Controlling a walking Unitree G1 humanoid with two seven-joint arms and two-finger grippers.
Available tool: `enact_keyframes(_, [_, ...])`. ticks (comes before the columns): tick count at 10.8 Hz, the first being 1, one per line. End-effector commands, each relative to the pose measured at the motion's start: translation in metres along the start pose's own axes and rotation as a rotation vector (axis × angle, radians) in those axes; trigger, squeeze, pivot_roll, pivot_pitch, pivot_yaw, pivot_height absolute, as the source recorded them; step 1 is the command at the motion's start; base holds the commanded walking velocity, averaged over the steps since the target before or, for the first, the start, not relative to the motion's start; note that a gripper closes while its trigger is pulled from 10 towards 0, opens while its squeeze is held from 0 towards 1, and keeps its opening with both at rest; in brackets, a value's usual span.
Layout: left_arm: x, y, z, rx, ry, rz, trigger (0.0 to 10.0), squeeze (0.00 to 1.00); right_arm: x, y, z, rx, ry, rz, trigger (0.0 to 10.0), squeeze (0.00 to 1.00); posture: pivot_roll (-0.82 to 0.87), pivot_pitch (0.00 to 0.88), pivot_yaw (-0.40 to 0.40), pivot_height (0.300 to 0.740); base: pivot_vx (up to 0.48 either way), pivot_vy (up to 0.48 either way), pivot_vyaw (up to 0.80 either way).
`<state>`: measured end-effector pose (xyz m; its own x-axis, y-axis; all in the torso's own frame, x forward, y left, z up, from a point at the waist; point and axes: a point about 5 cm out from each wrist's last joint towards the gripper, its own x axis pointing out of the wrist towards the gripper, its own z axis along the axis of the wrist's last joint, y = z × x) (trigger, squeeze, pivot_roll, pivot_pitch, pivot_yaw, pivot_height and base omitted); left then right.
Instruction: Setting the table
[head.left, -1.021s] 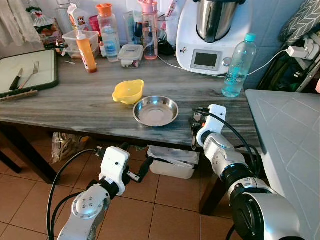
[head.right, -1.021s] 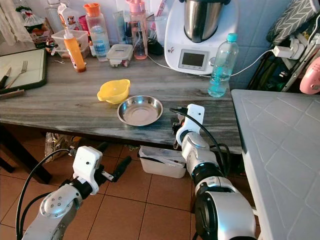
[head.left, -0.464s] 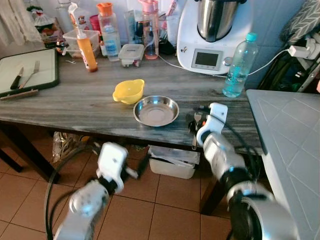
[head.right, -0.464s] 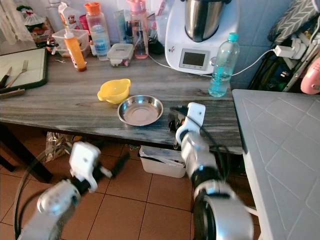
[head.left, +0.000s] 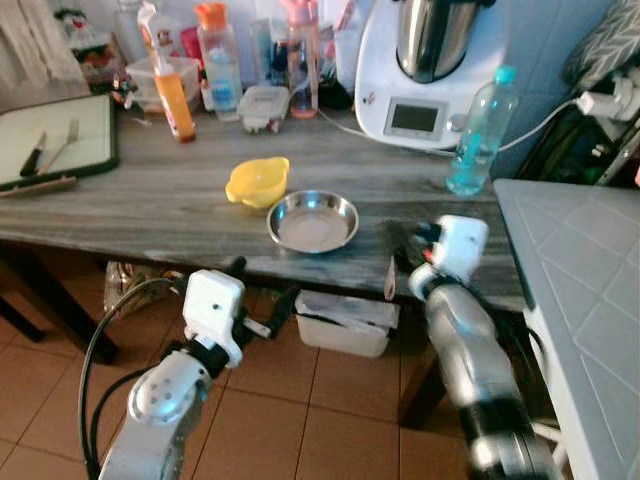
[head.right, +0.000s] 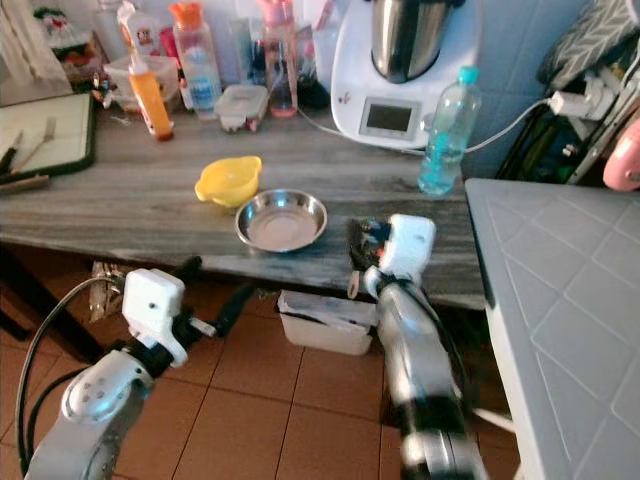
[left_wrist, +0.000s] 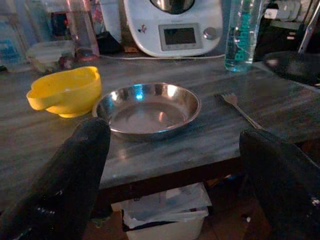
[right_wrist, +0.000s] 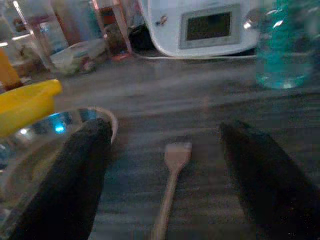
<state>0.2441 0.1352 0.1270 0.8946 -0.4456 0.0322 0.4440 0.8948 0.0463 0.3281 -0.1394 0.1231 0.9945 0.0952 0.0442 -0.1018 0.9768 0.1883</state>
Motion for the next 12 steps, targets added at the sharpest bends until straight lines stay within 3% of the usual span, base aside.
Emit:
enact_keyframes(1, [-0.002, 0.001, 0.002, 0.003, -0.002, 0.012, 10.0, 0.00, -0.004, 0.000, 0.010, -0.031, -0.037, 0.010, 10.0, 0.00, 0.14, 0.000, 0.008, 0.740, 0.000, 0.000, 0.00])
enact_keyframes(3, [-0.008, 0.002, -0.001, -0.006, 0.005, 0.010, 10.0, 0.00, -0.034, -0.009, 0.008, -0.040, -0.009, -0.013, 10.0, 0.00, 0.12, 0.000, 0.010, 0.740, 0.000, 0.000, 0.00])
enact_keyframes(5, [-0.011, 0.003, -0.004, -0.008, 0.017, -0.017, 10.0, 0.00, -0.050, -0.008, 0.004, -0.054, 0.021, -0.009, 10.0, 0.00, 0.10, 0.000, 0.019, 0.740, 0.000, 0.000, 0.00])
enact_keyframes(12, [-0.009, 0.002, -0.007, -0.012, 0.027, -0.047, 10.0, 0.00, -0.061, -0.004, 0.003, -0.073, 0.069, -0.006, 10.0, 0.00, 0.10, 0.000, 0.020, 0.740, 0.000, 0.000, 0.00])
